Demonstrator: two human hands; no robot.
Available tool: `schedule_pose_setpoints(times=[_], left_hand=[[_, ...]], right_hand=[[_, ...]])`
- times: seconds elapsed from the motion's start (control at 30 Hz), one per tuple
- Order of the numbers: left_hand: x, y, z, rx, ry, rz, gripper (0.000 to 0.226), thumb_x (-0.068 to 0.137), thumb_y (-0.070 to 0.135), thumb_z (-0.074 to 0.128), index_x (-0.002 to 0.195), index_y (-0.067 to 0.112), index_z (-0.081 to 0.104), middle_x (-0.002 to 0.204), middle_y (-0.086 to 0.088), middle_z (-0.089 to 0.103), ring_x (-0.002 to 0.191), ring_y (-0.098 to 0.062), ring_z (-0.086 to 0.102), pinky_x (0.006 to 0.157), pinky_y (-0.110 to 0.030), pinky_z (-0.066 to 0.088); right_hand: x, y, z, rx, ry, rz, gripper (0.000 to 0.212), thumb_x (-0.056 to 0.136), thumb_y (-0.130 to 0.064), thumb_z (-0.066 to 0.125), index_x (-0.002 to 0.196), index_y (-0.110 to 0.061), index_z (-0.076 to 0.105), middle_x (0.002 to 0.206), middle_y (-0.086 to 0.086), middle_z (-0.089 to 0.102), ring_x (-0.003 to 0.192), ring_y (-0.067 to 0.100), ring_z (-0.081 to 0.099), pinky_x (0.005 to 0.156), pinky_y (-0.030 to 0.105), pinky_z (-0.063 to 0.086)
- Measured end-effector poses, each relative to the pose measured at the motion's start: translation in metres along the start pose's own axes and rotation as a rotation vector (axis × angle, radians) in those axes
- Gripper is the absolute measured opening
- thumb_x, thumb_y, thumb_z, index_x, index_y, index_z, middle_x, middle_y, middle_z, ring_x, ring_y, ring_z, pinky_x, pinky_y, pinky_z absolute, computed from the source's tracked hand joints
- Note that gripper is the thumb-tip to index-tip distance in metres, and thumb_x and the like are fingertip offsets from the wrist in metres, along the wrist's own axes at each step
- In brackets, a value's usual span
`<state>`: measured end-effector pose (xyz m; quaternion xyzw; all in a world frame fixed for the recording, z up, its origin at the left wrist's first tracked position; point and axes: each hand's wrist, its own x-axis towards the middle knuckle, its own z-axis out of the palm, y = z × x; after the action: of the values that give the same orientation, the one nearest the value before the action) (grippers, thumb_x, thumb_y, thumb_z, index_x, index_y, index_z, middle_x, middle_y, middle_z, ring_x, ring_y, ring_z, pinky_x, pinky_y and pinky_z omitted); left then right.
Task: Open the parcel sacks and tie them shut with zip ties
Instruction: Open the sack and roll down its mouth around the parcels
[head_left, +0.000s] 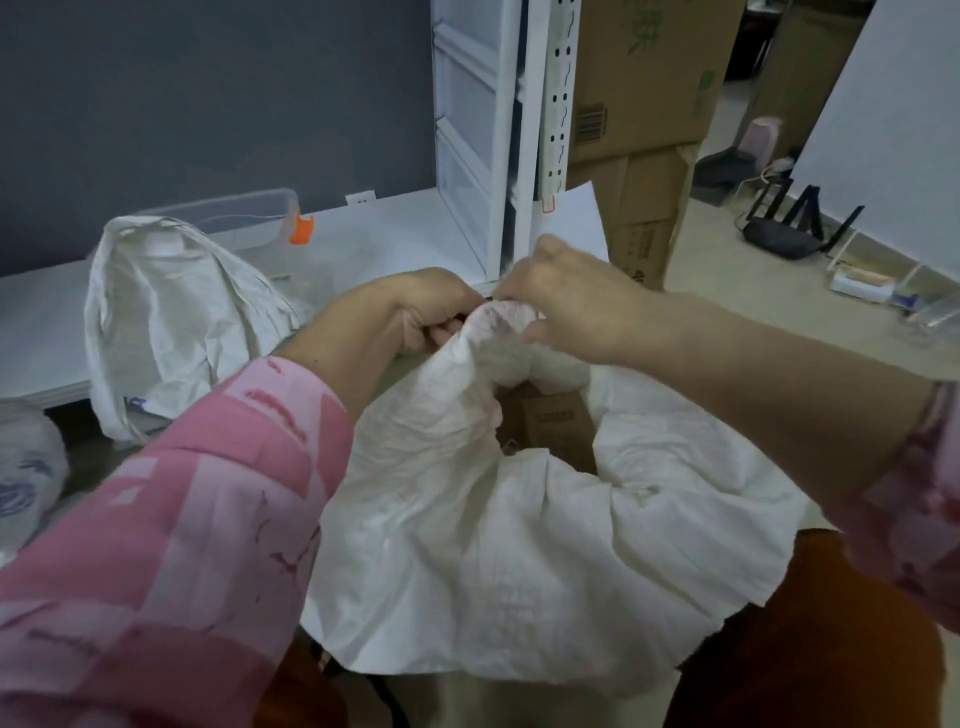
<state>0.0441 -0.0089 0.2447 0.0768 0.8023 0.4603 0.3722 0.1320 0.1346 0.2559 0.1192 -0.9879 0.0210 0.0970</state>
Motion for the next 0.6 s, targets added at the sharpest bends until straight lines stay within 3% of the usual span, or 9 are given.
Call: schedule_pose_setpoints(times=[0.07, 0.13, 0.23, 0.3, 0.4, 0.5, 0.57, 0.6], left_hand=[[-0.003, 0.0, -0.001, 0.018, -0.059, 0.009, 0.038, 0.09, -0.003, 0.046, 0.056, 0.013, 0.04, 0.041, 0.004, 0.031, 0.033, -0.005, 0.021, 0.033, -0.015, 0.015], [-0.006, 0.002, 0.001, 0.022, -0.042, 0.022, 0.035, 0.091, 0.003, 0.05, 0.057, 0.011, 0.045, 0.044, 0.003, 0.036, 0.035, -0.007, 0.026, 0.035, -0.017, 0.02], [-0.022, 0.006, 0.009, 0.399, 0.196, 0.113, 0.035, 0.086, 0.039, 0.063, 0.071, 0.008, 0.062, 0.06, -0.003, 0.048, 0.053, -0.014, 0.042, 0.054, -0.027, 0.037], [-0.029, 0.001, 0.013, 0.62, 0.31, 0.217, 0.041, 0.076, 0.052, 0.07, 0.077, 0.01, 0.069, 0.067, 0.001, 0.055, 0.062, -0.013, 0.049, 0.06, -0.027, 0.04], [-0.034, -0.009, 0.019, 0.75, 0.375, 0.282, 0.024, 0.082, 0.038, 0.069, 0.069, 0.017, 0.065, 0.063, 0.006, 0.056, 0.06, -0.009, 0.05, 0.054, -0.022, 0.038], [-0.028, -0.009, 0.016, 0.671, 0.335, 0.25, 0.024, 0.093, 0.021, 0.055, 0.074, 0.012, 0.065, 0.062, 0.0, 0.05, 0.057, -0.013, 0.044, 0.055, -0.024, 0.037], [-0.02, -0.006, 0.008, 0.525, 0.288, 0.167, 0.02, 0.095, 0.014, 0.05, 0.09, 0.006, 0.068, 0.068, -0.007, 0.052, 0.065, -0.019, 0.046, 0.064, -0.029, 0.04], [-0.015, -0.006, 0.004, 0.457, 0.266, 0.126, 0.022, 0.095, 0.012, 0.048, 0.087, 0.003, 0.066, 0.068, -0.009, 0.05, 0.064, -0.021, 0.045, 0.066, -0.032, 0.038]], right_hand=[[-0.001, -0.004, 0.006, -0.077, 0.067, -0.087, 0.018, 0.088, 0.001, 0.052, 0.097, -0.008, 0.064, 0.091, 0.006, 0.06, 0.1, 0.021, 0.045, 0.066, 0.034, 0.041], [0.004, -0.003, 0.006, -0.078, 0.075, -0.068, 0.02, 0.085, 0.006, 0.048, 0.094, -0.005, 0.063, 0.084, 0.009, 0.056, 0.097, 0.023, 0.046, 0.063, 0.033, 0.036], [0.011, 0.0, 0.003, 0.018, -0.091, 0.095, 0.023, 0.086, 0.003, 0.046, 0.104, -0.003, 0.059, 0.082, 0.011, 0.047, 0.095, 0.026, 0.043, 0.069, 0.036, 0.037], [0.02, 0.009, 0.005, 0.07, -0.203, 0.193, 0.022, 0.089, 0.0, 0.045, 0.107, -0.003, 0.056, 0.096, 0.016, 0.055, 0.094, 0.029, 0.048, 0.07, 0.037, 0.041], [0.031, 0.016, 0.005, 0.244, -0.314, 0.333, 0.028, 0.091, 0.004, 0.039, 0.113, 0.004, 0.057, 0.113, 0.022, 0.058, 0.093, 0.032, 0.055, 0.083, 0.042, 0.047], [0.032, 0.019, 0.001, 0.227, -0.297, 0.352, 0.028, 0.091, 0.001, 0.043, 0.114, 0.004, 0.058, 0.11, 0.021, 0.059, 0.09, 0.03, 0.053, 0.079, 0.039, 0.046], [0.026, 0.014, 0.0, 0.063, -0.196, 0.239, 0.024, 0.089, 0.001, 0.045, 0.105, -0.008, 0.061, 0.109, 0.016, 0.057, 0.104, 0.032, 0.049, 0.078, 0.039, 0.045], [0.022, 0.009, 0.001, 0.0, -0.131, 0.128, 0.021, 0.088, 0.0, 0.047, 0.088, -0.018, 0.059, 0.1, 0.01, 0.056, 0.106, 0.029, 0.045, 0.076, 0.037, 0.042]])
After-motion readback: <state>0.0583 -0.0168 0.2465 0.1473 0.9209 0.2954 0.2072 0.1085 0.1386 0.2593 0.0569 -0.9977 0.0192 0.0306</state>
